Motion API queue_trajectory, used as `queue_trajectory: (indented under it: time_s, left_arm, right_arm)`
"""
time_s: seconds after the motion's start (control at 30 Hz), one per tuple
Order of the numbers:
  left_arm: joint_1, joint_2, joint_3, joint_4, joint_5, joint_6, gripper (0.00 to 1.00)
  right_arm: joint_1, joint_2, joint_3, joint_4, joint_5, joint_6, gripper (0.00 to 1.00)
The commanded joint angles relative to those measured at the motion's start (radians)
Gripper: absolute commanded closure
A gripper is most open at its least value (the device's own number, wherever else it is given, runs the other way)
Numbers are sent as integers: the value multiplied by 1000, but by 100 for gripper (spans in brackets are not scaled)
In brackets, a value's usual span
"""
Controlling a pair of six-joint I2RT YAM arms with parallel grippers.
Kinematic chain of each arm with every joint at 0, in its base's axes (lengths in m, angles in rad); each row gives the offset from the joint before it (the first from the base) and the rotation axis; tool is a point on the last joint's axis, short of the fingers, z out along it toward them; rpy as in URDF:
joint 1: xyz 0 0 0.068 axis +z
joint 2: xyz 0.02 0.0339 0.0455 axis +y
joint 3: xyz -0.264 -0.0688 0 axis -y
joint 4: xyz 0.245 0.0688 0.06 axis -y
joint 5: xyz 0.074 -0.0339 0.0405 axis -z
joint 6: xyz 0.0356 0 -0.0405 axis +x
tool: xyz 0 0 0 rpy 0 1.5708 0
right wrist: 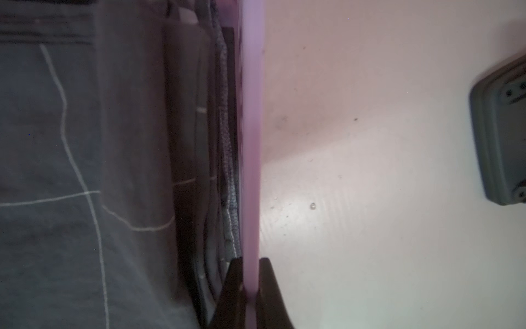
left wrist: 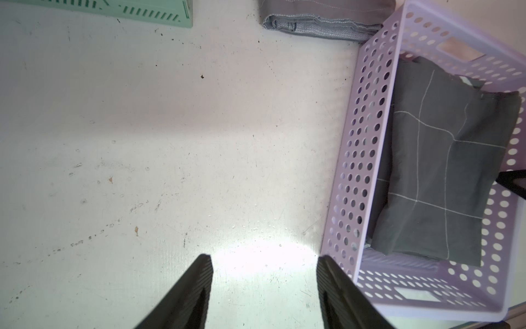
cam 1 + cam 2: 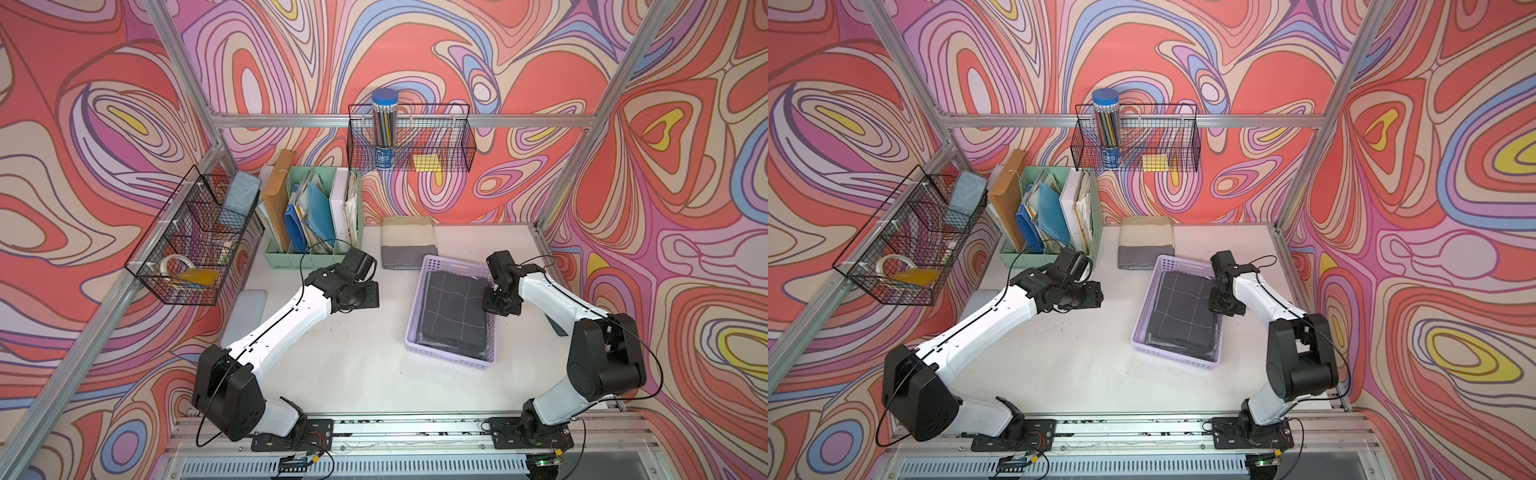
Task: Put the folded pillowcase in the basket
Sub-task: Move the basket to the center of the board, then move the pillowcase to the center of the board.
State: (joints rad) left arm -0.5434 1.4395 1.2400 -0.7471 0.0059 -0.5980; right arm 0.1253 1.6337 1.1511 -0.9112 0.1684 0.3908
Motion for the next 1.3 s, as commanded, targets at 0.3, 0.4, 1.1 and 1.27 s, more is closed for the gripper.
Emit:
queue_trajectory:
  time_s: [0.3, 0.4, 1.1, 1.27]
  left_arm:
    - [4, 160, 62, 65, 101, 9, 40]
    - [4, 220, 118, 73, 121, 4, 40]
    - [19, 917, 883, -6, 35, -32, 30]
    - [38, 970, 929, 10, 12, -53, 30]
  right_arm:
    - [-128, 129, 106, -63, 395, -19, 95]
    - [-128, 132, 154, -57, 410, -24, 82]
    - [-128, -299, -7, 80, 12, 0, 52]
    - [-128, -298, -19, 93, -54, 6, 52]
